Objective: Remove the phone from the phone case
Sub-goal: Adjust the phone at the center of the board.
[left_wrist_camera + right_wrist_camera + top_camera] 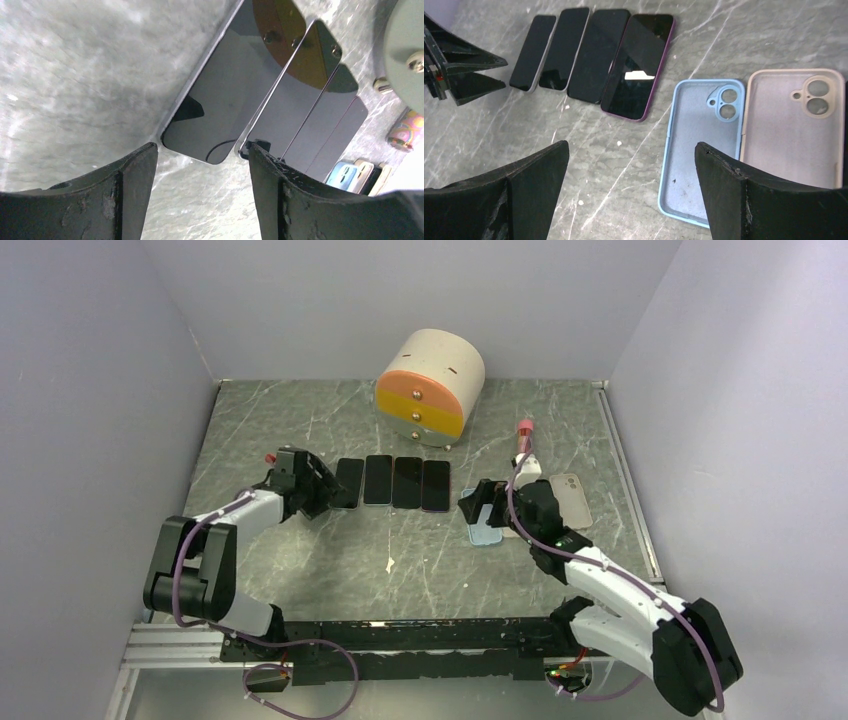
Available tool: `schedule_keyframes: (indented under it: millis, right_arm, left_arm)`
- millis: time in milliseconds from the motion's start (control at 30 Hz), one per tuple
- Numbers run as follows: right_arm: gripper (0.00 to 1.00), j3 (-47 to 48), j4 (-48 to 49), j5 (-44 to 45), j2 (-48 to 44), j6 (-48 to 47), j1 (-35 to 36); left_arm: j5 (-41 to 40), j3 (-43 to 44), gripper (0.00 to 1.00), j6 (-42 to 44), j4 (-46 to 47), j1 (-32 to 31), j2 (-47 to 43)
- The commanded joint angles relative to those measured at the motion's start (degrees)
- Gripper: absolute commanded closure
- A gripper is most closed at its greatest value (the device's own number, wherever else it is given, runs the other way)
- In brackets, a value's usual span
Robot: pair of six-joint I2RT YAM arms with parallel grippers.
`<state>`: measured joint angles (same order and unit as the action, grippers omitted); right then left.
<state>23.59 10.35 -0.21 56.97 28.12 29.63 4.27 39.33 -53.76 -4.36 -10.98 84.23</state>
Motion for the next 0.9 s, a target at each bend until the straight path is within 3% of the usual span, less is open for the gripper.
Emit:
schedule_keyframes:
  millis: [0, 600, 867]
  right_arm:
    - [0.01, -1.26, 2.00, 3.75, -4.30, -0.49, -0.66]
    - [0.01, -1.36, 1.97, 2.60, -4.14, -0.63, -0.86]
    - [0.01, -1.36, 2.20, 2.20, -3.76, -0.66, -0.94]
  left_arm:
    - [2.42, 4.20, 0.28, 5.07, -2.18, 3.71, -1.83]
    - [12.75, 9.98, 0.34, 8.90, 3.92, 5.09, 13.35]
    - [15.34, 11.60, 0.36, 12.72, 4.81, 5.09, 15.16]
